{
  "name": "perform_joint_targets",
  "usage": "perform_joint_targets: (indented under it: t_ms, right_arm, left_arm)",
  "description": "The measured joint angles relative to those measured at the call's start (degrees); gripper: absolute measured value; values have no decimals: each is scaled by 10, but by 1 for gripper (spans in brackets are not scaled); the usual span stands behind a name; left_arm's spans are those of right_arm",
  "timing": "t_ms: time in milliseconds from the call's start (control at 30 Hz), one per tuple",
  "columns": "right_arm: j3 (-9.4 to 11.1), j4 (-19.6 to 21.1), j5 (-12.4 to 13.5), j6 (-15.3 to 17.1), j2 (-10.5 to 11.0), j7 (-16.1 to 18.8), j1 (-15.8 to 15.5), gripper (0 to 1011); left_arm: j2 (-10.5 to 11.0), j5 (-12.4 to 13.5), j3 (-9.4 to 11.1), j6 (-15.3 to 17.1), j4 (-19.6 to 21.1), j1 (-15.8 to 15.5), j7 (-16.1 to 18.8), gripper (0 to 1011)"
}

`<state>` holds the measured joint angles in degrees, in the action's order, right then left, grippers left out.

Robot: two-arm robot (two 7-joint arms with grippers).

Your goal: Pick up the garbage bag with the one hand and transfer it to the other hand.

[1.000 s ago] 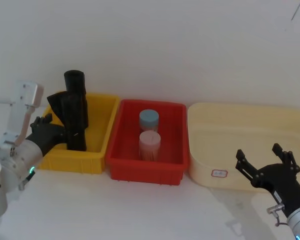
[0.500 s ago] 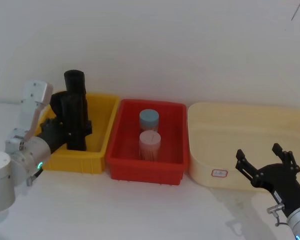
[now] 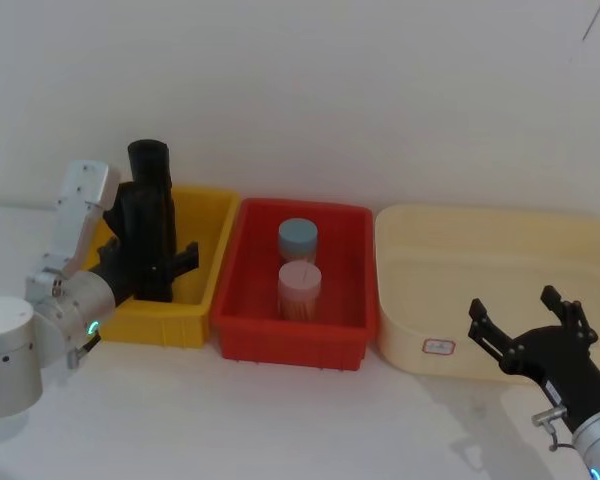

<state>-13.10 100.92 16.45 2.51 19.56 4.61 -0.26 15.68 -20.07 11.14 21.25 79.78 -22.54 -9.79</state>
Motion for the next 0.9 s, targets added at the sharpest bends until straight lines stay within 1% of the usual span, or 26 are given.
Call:
perform_joint_targets:
  t_ms: [167,267,367,400,433,467,533,600,633,667,733,767,800,833,900]
  right_arm:
    - [-6,-12,1,15,5,18,18,1000]
    - [-16,-28,1,35,10,41,45,1000]
    - [-23,-41,1,47,11,54,63,1000]
    - [-30,-52,-1,58,12,65,80,1000]
    - [-33,-57,-2,62,12,69,87,1000]
    - [-41,-68,-3,70,11,78,104,1000]
    - [-43,-71,-5,75,10,82,108,1000]
    - [-57,-93,-9,93,6,99,141,1000]
    - [-57,-93,-9,93,6,99,141,1000]
    - [-63,-99,-10,101,4,106,154,1001]
    - [-68,-108,-12,109,1,114,166,1000]
    - [-73,-115,-12,116,-1,120,179,1000]
    - [-75,-117,-13,119,-2,123,183,1000]
    - [-79,-123,-13,126,-5,130,195,1001]
    - [-84,-131,-12,134,-8,137,208,1000]
  left_arm:
    - [-2,-1,1,-1,-5,-3,-4,1001]
    - [-2,-1,2,-2,-7,-5,-5,1001]
    - [-3,-1,2,-2,-9,-6,-6,1001]
    - [-3,-1,2,-2,-9,-6,-7,1001]
    - [-3,-1,2,-2,-10,-6,-7,1001]
    - [-3,-1,2,-2,-10,-7,-8,1001]
    - [-3,-1,3,-2,-11,-7,-8,1001]
    - [-3,-1,3,-2,-11,-8,-8,1001]
    - [-3,-2,3,-2,-12,-8,-9,1001]
    - [-4,-2,3,-3,-12,-8,-9,1001]
    - [-4,-2,3,-3,-12,-8,-9,1001]
    - [-4,-2,3,-3,-13,-8,-9,1002]
    - [-4,-2,3,-3,-13,-8,-10,1001]
    - [-4,-2,3,-3,-13,-9,-10,1001]
    - [-4,-2,3,-3,-13,-9,-10,1001]
